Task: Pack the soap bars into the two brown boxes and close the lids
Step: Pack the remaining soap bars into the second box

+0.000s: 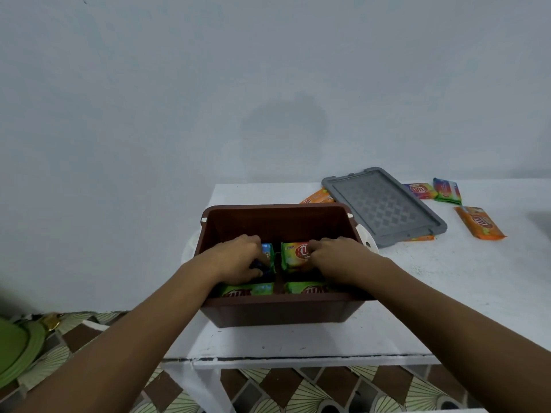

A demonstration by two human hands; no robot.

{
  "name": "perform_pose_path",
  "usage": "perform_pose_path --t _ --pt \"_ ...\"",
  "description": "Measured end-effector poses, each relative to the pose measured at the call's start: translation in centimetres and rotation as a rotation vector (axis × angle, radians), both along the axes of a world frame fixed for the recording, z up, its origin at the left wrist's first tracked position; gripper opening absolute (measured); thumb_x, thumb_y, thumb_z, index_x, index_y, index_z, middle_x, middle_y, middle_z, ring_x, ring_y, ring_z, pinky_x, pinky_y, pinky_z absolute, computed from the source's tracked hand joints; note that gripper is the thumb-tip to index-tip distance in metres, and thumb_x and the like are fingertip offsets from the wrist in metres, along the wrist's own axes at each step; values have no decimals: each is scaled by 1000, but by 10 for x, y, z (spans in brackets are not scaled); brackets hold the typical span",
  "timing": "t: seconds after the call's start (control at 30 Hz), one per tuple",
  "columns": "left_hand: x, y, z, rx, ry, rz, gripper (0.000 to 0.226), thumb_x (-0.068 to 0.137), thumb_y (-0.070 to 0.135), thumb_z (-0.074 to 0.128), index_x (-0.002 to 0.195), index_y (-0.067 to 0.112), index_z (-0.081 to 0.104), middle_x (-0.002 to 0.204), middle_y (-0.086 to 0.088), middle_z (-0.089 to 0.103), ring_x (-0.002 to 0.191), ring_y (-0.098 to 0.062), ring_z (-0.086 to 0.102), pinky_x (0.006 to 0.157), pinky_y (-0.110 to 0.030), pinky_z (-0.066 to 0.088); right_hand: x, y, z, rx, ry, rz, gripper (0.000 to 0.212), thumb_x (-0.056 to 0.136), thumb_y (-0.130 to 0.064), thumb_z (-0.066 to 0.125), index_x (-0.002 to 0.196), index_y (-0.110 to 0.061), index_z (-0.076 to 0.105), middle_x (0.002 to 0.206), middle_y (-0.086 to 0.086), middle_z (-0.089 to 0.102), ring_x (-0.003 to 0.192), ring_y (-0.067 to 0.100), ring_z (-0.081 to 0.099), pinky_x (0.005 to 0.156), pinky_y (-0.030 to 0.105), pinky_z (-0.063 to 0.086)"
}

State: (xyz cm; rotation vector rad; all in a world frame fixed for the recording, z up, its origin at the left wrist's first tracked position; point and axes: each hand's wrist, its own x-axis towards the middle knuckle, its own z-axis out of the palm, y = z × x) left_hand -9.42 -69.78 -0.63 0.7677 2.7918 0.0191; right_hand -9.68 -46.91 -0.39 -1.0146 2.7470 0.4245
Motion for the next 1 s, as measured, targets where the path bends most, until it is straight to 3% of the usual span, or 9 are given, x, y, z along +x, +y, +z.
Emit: perform_pose_path --t 0.13,0.33,0.43,0.53,0.63,0.8,1.0 --pt "1 1 -1 -60 18 6 32 97 34 52 128 35 60 131 5 44 119 -18 44 79 -37 49 0 -8 -2 -29 -8 -100 43 95 -29 56 134 -10 51 130 9 51 107 25 57 91 38 50" --pt "3 5 5 -114 -6 21 33 95 43 51 126 35 61 130 5 49 115 -20 52 81 -42 52 5 3 17 67 125 -24 27 97 -34 52 115 -15 59 108 5 64 98 22 60 95 39 39" --pt "-1 20 16 -74 18 54 35 95 45 51 128 34 57 125 4 54 114 -21 54 81 -39 49 2 31 22 -133 189 15 31 97 -37 49 113 -16 64 109 2 67 96 20 60 95 38 45" --pt "-7 46 28 25 94 54 38 94 46 51 130 35 54 128 7 54 119 -19 51 89 -43 48 3 72 20 -494 125 36 34 100 -30 45 127 -17 60 129 0 58 117 17 51 100 32 41" --pt "-11 81 40 156 205 24 37 94 45 51 128 30 56 124 7 57 114 -16 53 89 -45 49 9 118 10 -695 54 -48 42 102 -33 40 142 -22 44 148 0 39 136 15 33 110 31 32" --pt "-12 163 57 316 353 -37 29 97 37 49 122 27 60 118 9 57 109 -12 51 80 -35 48 -2 214 -26 -622 70 -443 50 99 -29 51 146 -20 38 153 4 36 140 23 35 113 37 30" --pt "-4 251 59 176 245 -65 36 99 39 44 131 27 55 131 6 54 121 -15 49 94 -38 46 -33 279 -47 -523 2 -751 47 98 -29 50 143 -21 40 149 8 40 133 28 40 107 43 40"
